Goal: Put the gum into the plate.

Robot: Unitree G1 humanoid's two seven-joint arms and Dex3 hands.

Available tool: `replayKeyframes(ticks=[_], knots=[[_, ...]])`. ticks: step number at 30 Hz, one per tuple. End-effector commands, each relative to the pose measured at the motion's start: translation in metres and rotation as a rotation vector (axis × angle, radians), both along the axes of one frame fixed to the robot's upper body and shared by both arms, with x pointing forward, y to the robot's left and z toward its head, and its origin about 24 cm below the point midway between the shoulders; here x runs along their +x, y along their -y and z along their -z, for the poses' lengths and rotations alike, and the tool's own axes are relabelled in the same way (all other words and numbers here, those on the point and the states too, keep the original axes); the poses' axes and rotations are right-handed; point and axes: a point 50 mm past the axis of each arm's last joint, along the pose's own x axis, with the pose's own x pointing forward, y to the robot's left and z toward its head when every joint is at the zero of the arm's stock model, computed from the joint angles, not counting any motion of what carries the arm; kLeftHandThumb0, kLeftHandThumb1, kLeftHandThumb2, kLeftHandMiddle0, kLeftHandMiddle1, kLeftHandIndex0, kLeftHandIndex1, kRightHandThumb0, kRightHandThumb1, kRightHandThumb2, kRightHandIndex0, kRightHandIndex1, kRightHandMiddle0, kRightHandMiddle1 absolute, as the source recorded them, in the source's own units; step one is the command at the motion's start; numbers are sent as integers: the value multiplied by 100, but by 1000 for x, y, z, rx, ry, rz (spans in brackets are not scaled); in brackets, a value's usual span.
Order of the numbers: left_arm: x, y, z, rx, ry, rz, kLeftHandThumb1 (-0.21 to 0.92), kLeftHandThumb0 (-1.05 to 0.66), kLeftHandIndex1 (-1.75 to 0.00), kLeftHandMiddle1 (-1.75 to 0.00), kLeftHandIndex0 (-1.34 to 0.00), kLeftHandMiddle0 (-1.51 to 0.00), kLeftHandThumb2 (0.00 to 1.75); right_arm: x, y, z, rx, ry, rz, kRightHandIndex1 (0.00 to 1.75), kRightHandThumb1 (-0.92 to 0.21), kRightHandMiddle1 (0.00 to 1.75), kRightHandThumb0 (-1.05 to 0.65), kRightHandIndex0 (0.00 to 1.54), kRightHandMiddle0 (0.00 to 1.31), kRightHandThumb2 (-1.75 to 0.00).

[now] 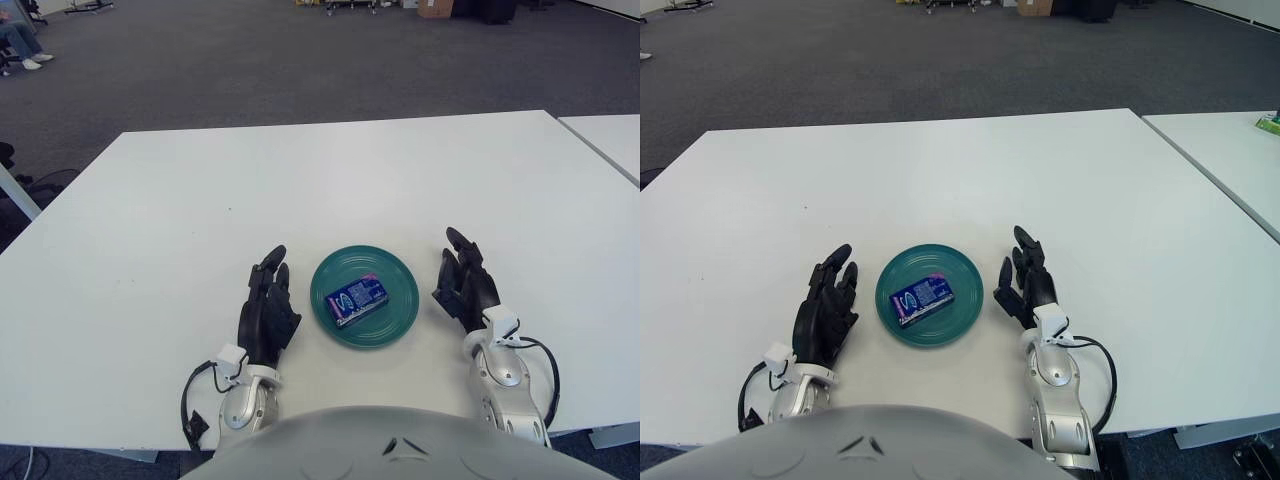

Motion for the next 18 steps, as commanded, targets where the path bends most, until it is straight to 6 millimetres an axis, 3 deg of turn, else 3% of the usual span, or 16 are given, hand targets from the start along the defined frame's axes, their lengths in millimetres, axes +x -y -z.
replayKeyframes(ticks=[1, 18], knots=[[0, -1, 3, 11, -28, -8, 92, -100, -61, 0, 0, -15, 96, -5, -3, 11, 7, -43, 8, 1, -92, 44, -79, 22, 0, -102], [-2, -2, 2, 23, -54, 16, 92, -93, -48, 0, 0, -9, 104, -2, 12, 40, 20, -140, 83, 0, -92, 30, -79, 10, 0, -99]])
